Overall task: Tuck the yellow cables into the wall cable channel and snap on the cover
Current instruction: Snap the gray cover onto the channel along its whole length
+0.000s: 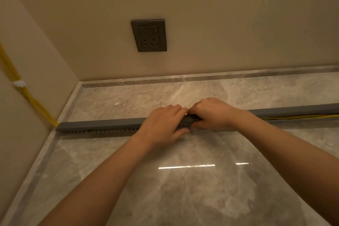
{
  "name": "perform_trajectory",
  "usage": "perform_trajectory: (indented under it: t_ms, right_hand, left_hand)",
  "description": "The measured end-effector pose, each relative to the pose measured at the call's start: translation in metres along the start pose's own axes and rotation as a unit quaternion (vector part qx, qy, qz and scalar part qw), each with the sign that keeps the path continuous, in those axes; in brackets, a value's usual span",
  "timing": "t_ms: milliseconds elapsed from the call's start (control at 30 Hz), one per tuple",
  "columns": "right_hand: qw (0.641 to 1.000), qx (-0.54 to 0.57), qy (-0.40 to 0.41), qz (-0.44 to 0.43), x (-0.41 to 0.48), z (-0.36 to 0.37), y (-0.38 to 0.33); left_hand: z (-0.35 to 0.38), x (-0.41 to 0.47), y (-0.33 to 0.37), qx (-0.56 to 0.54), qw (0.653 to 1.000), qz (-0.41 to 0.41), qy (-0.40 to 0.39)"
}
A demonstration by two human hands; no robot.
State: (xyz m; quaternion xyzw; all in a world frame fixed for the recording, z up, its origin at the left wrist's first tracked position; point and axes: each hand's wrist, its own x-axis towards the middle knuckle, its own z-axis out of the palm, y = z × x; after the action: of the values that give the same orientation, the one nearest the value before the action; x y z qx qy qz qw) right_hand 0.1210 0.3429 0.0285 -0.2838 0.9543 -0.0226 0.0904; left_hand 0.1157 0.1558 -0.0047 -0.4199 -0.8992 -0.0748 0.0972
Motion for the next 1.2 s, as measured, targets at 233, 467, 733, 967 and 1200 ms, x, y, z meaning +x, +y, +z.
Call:
perform_trajectory:
  t_ms: [233,467,733,967,1200]
  right_hand:
    - [0.990,0.119,-0.070,0.007,0.008,-0.005,0.007]
    - [0.987,0.159,-0.034,0.015,0.001,-0.006,0.007]
    - [0.984,-0.156,0.083,0.036,-0.024,0.017,-0.009]
    - [0.981,-0.181,0.058,0.029,-0.021,0.020,-0.015]
    - [0.979,-0.173,0.103,0.022,-0.024,0.016,-0.011]
  left_hand:
    - [0.009,-0.008,0.021,0.046,0.993,-0.010,0.104]
    - [0.004,-0.005,0.022,0.028,0.993,-0.016,0.116]
    - [0.001,0.002,0.019,-0.036,0.995,-0.082,0.053]
    - [0.003,0.007,0.017,-0.032,0.996,-0.086,0.018]
    - [0.001,0.004,0.016,-0.024,0.996,-0.082,0.018]
